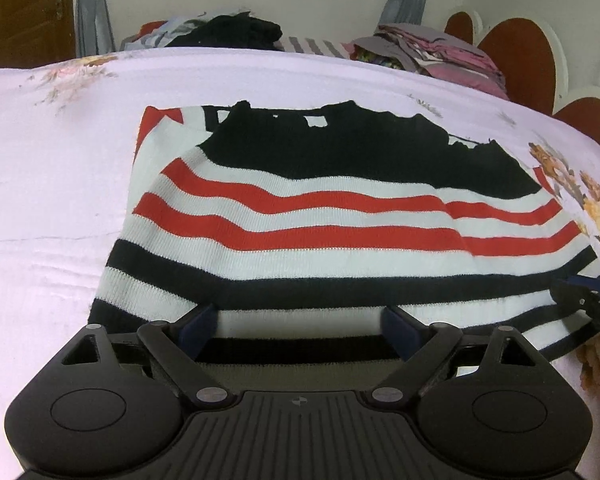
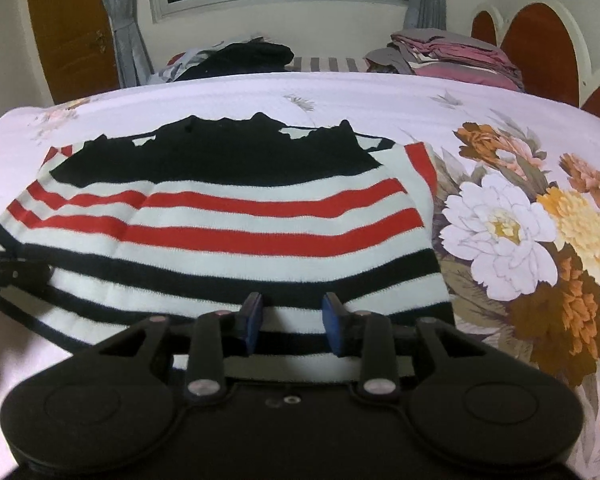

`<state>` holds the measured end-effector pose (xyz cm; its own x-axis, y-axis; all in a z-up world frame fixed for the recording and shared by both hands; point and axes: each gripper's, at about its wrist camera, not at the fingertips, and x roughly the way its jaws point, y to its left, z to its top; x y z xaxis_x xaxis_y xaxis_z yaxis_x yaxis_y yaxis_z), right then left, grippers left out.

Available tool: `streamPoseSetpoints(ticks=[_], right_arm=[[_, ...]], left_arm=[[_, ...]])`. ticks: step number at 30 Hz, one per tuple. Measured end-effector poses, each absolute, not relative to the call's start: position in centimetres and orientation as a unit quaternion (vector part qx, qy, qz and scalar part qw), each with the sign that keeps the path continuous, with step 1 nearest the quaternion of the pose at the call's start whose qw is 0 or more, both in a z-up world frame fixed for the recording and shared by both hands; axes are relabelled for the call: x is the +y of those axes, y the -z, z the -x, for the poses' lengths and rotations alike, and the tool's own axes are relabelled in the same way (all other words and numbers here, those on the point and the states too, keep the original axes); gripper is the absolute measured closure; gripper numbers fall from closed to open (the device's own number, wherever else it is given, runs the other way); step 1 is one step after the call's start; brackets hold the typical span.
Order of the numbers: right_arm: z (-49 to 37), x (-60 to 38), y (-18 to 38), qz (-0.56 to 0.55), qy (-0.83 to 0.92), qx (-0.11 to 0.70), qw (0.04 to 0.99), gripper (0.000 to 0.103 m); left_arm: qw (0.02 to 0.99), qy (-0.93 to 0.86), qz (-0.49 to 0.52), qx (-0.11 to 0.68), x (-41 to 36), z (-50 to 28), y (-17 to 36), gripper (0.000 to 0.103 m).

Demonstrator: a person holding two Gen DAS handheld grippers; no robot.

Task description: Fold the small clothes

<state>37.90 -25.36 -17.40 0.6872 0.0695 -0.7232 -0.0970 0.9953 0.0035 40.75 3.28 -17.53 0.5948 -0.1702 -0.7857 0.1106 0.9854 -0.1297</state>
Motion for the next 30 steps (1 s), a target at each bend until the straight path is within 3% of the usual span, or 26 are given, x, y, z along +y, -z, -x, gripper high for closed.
streamPoseSetpoints(ticks=[8,13,21,30], right_arm=[[-37.9,-22.9,15.4,0.014,-0.092,0.371,0.924,0.060],[-37.6,-24.4,17.6,0.007,-0.084,0.405,0.910,0.061],[-37.3,-23.5,15.1,-0.014,-0.101,0.380,0.919,0.054],[-38.4,-19.2,14.2,-0.019,-0.124,0.381,0.916,0.053]], left_arm=[[0.887,0.063,0.064,0.452,3.7,-40.4,17.0,0.014],[0.886,0.059,0.057,0.457,4.0,-39.8,17.3,0.014],[0.877,0.048,0.084,0.471,5.4,-39.0,16.4,0.014],[0.869,0.045,0.135,0.474,8.0,-38.0,15.4,0.014]])
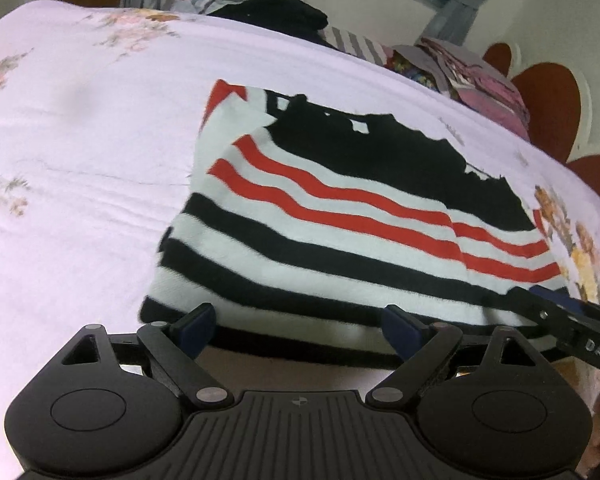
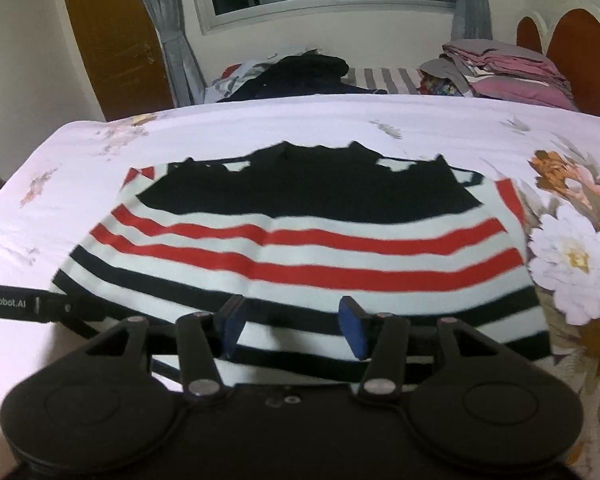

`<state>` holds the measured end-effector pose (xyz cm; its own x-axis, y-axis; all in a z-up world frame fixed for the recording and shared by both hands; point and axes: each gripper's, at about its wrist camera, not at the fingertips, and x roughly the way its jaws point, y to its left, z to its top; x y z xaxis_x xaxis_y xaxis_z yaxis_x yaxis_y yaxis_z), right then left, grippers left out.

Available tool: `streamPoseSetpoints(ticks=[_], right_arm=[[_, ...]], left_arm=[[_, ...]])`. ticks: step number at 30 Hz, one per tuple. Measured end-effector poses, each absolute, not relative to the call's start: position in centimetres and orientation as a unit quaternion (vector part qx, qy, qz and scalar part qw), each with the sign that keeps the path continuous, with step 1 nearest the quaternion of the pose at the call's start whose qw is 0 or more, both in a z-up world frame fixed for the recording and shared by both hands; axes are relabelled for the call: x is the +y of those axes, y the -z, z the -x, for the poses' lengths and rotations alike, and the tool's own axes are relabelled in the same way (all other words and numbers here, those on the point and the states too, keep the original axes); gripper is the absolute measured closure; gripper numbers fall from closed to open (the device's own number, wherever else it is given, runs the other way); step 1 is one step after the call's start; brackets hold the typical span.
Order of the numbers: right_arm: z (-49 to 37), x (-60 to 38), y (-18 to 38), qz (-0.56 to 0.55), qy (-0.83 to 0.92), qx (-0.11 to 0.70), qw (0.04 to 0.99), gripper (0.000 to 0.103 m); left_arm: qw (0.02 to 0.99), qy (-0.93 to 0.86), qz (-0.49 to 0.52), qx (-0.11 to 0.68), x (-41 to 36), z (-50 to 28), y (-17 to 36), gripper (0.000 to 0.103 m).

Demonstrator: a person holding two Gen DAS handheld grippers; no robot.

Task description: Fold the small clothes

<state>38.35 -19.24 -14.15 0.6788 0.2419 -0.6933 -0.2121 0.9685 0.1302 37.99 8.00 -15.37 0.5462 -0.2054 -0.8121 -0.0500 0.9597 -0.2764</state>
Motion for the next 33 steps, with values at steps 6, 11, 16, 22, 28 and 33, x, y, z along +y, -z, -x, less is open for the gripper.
streamPoseSetpoints(ticks=[6,11,16,22,28,33], right_arm=[[-38.8,-17.7,13.6,-0.008,-0.115,0.374,0.920,0.049],[-39.9,-17.1,14.3,-0.011,-0.097,0.381,0.919,0.049],[-42.0,-16.3,14.9,-0.014,-0.077,0.379,0.922,0.050],[-44.2,-15.6,17.2,0.011,-0.042,0.398,0.916,0.050],[-43.9,-14.6,18.3,0.051,-0.041,0.389,0.919,0.047],[-43.6,-15.0,18.4,0.051,-0.050,0.382,0.922,0.047]], left_arm=[[0.848,0.024,0.216,0.484,11.3,-36.2,16.7,0.009],[0.826,0.037,0.299,0.476,12.8,-36.0,19.1,0.009],[0.820,0.058,0.370,0.433,13.3,-37.8,21.0,0.008],[0.822,0.070,0.424,0.374,13.3,-39.9,22.6,0.006],[0.815,0.057,0.452,0.359,12.6,-41.7,23.7,0.054],[0.815,0.031,0.458,0.354,11.9,-42.0,24.1,0.079]])
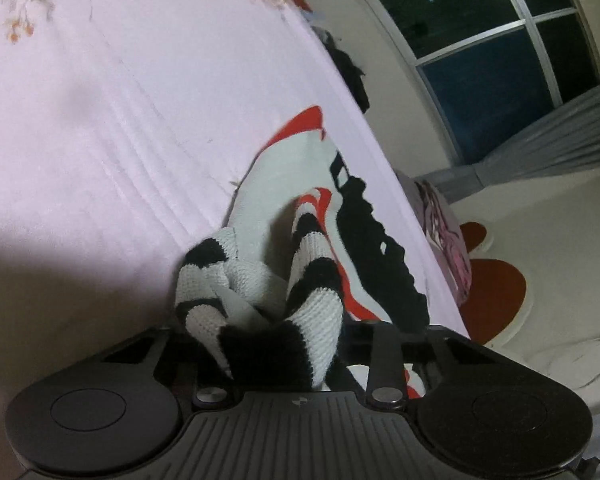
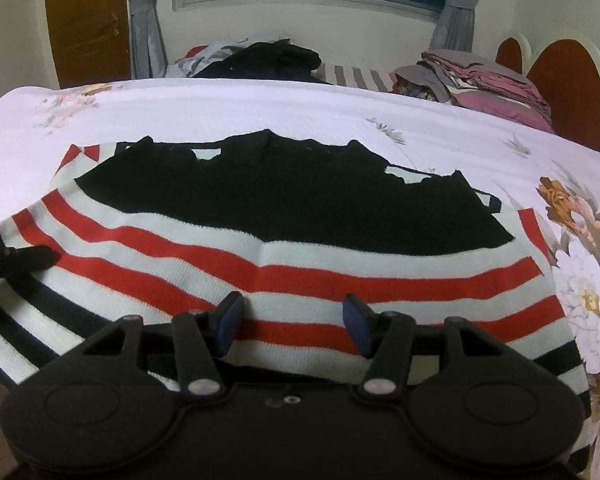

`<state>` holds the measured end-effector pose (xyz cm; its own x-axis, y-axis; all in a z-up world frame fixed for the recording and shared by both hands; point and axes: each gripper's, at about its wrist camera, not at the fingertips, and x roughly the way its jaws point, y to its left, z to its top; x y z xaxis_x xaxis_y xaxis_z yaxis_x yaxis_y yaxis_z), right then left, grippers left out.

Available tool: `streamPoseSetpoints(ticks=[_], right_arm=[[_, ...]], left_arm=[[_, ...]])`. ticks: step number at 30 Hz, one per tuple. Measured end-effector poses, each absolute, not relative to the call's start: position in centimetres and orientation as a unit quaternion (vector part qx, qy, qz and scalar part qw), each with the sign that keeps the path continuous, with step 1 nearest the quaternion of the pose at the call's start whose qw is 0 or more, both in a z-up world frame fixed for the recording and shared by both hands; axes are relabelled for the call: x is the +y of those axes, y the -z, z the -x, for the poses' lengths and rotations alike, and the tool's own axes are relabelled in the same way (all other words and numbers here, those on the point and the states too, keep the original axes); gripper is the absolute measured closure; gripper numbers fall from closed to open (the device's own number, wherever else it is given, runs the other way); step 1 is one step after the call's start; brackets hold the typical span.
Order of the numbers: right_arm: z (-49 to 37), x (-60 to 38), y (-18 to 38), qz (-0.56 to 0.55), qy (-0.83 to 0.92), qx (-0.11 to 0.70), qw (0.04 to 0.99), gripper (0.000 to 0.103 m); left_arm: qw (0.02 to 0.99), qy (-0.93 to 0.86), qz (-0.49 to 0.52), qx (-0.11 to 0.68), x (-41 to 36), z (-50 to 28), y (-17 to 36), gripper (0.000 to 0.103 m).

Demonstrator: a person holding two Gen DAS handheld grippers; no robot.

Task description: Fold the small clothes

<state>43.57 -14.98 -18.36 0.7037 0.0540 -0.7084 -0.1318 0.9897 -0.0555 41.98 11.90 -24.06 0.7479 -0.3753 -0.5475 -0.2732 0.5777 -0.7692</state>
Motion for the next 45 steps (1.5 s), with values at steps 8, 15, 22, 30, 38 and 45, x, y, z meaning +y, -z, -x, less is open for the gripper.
streamPoseSetpoints(ticks=[8,15,22,30,38,45], right_arm=[[-43.6,-16.1,18.0,0.037,-0.082,0.380,0.921,0.046],[-43.4,-19.9,15.9,-0.037,-0.096,0.370,0.923,0.046],[-41.5,-28.4,14.0,-0.095,-0.051,0.356,0.928,0.046],[-39.0,-37.0,14.5,-0.151,-0.007,0.368,0.917,0.046],[-39.5,-38.1,12.8,-0.178,-0.046,0.356,0.916,0.046],[-41.6,-36.4,13.2,-0.214,-0.098,0.381,0.894,0.042]], left_arm=[[0.867,0.045,0.383,0.314,8.3,-42.8,18.8,0.082],[0.915,0.122,0.266,0.278,1.2,-44.4,12.1,0.082],[0.911,0.224,0.181,0.296,-8.9,-46.2,10.8,0.082],[0.905,0.243,0.061,0.343,-16.1,-43.5,13.8,0.076],[0.895,0.278,0.015,0.349,-17.4,-40.1,12.7,0.017],[0.904,0.246,0.058,0.345,-11.0,-36.1,10.9,0.017]])
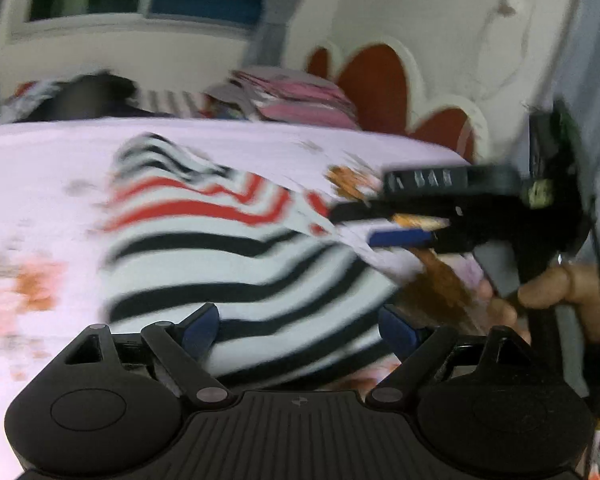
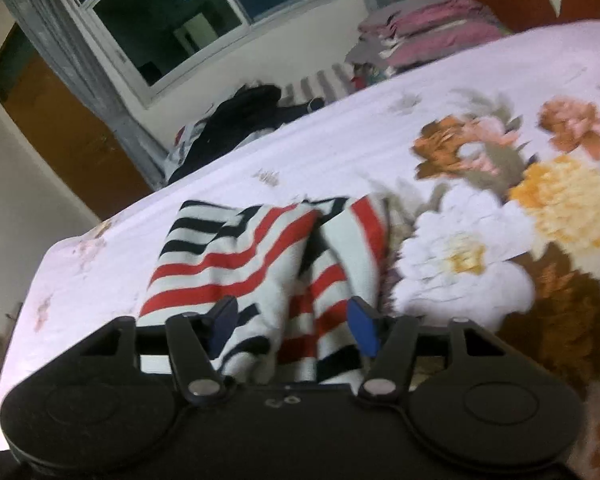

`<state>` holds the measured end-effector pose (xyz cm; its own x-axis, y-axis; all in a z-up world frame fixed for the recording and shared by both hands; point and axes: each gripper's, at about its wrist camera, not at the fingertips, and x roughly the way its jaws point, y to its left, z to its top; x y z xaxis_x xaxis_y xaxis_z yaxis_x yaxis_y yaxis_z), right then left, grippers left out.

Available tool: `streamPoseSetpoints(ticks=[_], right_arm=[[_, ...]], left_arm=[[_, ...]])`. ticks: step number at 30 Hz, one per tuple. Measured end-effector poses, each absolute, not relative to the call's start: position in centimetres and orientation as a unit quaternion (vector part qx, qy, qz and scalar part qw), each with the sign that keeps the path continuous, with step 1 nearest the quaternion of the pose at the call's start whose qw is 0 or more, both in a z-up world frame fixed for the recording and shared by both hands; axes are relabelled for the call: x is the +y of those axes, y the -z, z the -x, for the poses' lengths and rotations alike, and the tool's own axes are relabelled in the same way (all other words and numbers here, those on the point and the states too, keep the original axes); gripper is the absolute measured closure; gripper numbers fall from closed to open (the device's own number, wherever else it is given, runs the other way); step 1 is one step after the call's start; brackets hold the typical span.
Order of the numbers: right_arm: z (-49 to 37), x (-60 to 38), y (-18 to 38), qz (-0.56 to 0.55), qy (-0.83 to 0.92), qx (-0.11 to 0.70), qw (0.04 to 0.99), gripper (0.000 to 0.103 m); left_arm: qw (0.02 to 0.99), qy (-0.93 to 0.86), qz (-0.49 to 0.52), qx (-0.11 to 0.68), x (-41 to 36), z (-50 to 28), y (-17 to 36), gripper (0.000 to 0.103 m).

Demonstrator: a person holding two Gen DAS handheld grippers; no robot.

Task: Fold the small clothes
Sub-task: 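Fold the sweater over onto itself with both tools and press it down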

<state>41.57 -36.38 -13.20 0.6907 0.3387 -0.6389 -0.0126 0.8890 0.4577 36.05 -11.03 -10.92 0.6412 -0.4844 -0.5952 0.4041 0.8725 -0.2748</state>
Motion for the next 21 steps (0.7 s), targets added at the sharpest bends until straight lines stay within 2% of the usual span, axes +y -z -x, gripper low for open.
streamPoseSetpoints(ticks=[9,12,16,21], right_arm=[[-45.2,-34.8,17.1,-0.268,-0.110,0.429,0.856,0.044],[-45.8,-34.4,17.7,-0.270,-0.114,0.438,0.850,0.054],[-46.0,-33.7,17.7,-0.265,-0.124,0.434,0.852,0.081],[-44.0,-32.5,14.4,-0.184,-0.117,0.375,0.901,0.084]], left_arm=[[0.926,0.138,0.107,0.334,-3.9,-38.5,10.6,0.017],[0.925,0.124,0.120,0.339,-3.3,-39.9,11.5,0.017],[0.917,0.119,0.140,0.354,-3.9,-42.6,12.8,0.017],[0.910,0.121,0.158,0.364,-5.3,-45.3,13.5,0.017]])
